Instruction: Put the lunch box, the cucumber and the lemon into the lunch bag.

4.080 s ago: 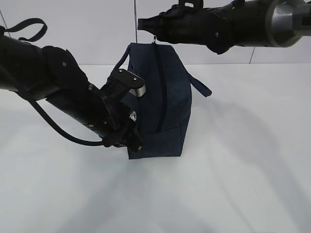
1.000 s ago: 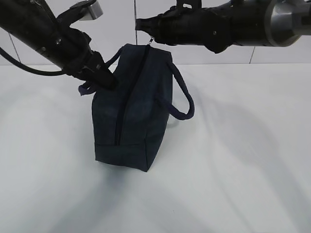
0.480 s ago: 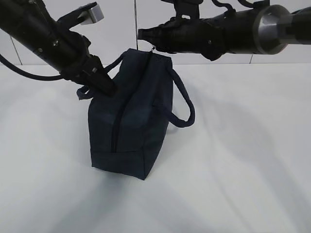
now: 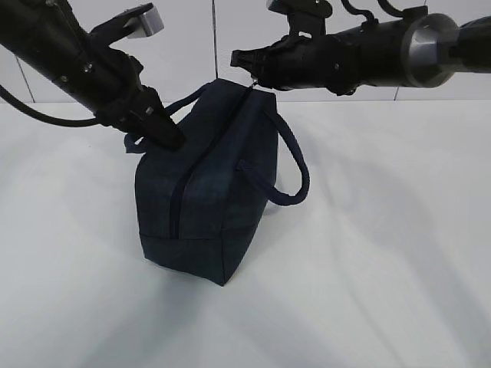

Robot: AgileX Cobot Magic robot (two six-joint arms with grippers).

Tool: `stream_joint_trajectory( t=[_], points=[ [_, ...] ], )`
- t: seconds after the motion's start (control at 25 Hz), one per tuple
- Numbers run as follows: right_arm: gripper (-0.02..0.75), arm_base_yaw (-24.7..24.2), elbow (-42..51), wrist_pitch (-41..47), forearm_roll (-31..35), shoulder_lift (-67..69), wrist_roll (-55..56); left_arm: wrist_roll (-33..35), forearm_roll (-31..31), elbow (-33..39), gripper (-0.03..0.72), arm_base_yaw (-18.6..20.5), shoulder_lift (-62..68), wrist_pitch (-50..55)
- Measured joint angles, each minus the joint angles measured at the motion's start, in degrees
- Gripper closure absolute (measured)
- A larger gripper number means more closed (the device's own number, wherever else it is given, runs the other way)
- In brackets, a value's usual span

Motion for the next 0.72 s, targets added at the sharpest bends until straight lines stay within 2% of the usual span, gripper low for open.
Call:
stream_joint_trajectory(
  t=[0.72],
  points=[
    [0.738,-0.1,-3.7,1.8,0.2,4.0,0.0,0.0,0.8,0.0,0.687,0.0,0.0,0.3]
  ],
)
